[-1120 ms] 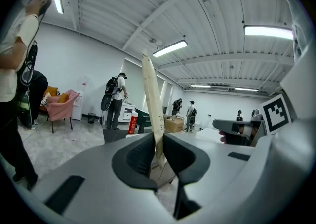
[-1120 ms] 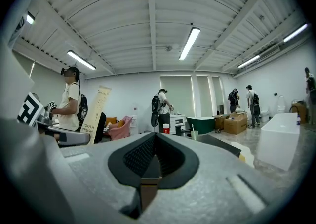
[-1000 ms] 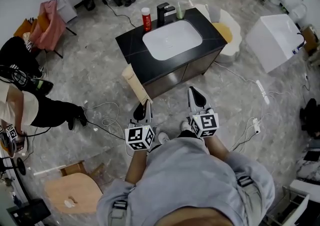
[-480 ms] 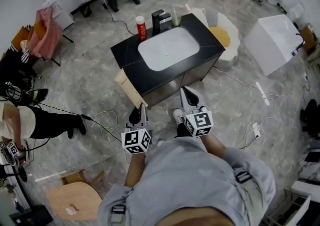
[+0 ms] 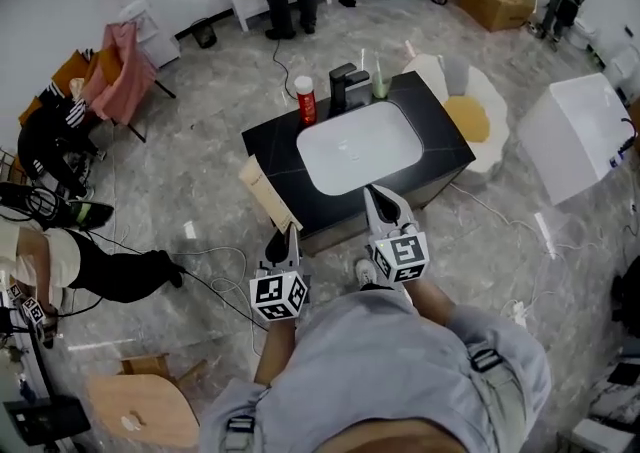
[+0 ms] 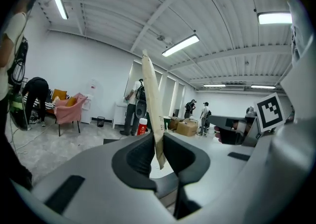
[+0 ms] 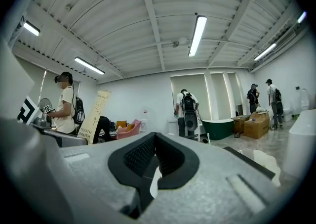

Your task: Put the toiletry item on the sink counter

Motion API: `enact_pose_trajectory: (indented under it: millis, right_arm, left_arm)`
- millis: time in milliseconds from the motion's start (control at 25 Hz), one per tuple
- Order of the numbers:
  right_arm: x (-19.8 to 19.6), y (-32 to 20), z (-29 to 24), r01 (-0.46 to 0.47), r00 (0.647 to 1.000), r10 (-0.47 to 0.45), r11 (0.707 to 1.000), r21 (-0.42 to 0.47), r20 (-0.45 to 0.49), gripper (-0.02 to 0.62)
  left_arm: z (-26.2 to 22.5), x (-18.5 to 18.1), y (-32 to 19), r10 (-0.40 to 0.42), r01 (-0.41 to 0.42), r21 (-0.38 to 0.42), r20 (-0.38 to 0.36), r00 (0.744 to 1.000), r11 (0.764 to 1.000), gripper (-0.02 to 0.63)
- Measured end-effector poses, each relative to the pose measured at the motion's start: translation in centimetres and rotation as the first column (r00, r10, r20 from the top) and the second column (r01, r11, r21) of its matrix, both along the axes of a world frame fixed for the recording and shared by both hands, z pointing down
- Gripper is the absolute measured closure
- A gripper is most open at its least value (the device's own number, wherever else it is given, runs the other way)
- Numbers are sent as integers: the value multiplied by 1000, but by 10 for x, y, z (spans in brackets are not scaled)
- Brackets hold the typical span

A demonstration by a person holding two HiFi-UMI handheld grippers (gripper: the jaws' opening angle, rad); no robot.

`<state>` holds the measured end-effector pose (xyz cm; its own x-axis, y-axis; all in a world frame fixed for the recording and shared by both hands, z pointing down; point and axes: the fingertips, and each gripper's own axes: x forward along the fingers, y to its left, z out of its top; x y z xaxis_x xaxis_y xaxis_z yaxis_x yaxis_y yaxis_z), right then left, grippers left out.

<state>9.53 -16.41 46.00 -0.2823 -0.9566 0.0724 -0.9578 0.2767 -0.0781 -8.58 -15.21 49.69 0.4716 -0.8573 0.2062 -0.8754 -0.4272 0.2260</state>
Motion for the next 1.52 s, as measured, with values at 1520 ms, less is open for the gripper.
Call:
enact_pose_trajectory:
  millis: [1520]
  right_arm:
    - [6, -149, 15, 169, 985, -170, 985, -41, -18, 591]
  left_arm:
    - [39, -3, -133, -143, 146, -142, 30, 989, 979, 554]
